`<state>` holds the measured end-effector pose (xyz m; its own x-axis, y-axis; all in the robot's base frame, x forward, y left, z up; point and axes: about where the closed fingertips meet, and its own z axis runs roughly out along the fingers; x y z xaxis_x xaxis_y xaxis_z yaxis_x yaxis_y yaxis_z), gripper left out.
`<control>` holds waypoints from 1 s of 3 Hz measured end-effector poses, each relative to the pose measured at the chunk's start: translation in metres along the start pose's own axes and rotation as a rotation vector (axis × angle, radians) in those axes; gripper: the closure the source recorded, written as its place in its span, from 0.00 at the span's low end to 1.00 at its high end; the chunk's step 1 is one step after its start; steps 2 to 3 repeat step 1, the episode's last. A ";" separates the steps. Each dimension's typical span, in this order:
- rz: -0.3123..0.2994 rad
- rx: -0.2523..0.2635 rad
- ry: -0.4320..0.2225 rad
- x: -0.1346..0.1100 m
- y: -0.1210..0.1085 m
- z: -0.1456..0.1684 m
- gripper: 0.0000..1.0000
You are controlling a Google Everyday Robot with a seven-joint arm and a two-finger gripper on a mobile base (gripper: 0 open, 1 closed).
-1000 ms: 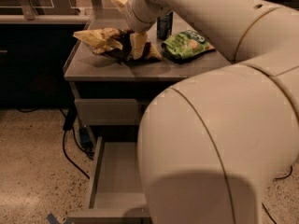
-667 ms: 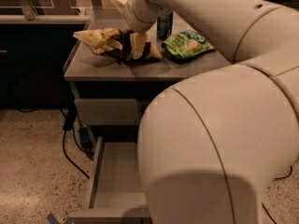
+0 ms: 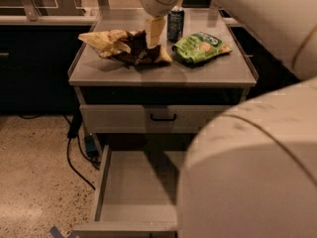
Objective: Pick brown chip bag from middle drawer and place on counter
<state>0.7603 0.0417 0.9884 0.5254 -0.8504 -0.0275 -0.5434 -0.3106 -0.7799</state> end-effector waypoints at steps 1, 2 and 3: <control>0.044 0.017 0.062 0.004 0.008 -0.059 0.00; 0.044 0.017 0.062 0.004 0.008 -0.059 0.00; 0.044 0.017 0.062 0.004 0.008 -0.059 0.00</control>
Offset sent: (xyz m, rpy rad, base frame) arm 0.0000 0.0000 0.0000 0.0000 0.0000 0.0000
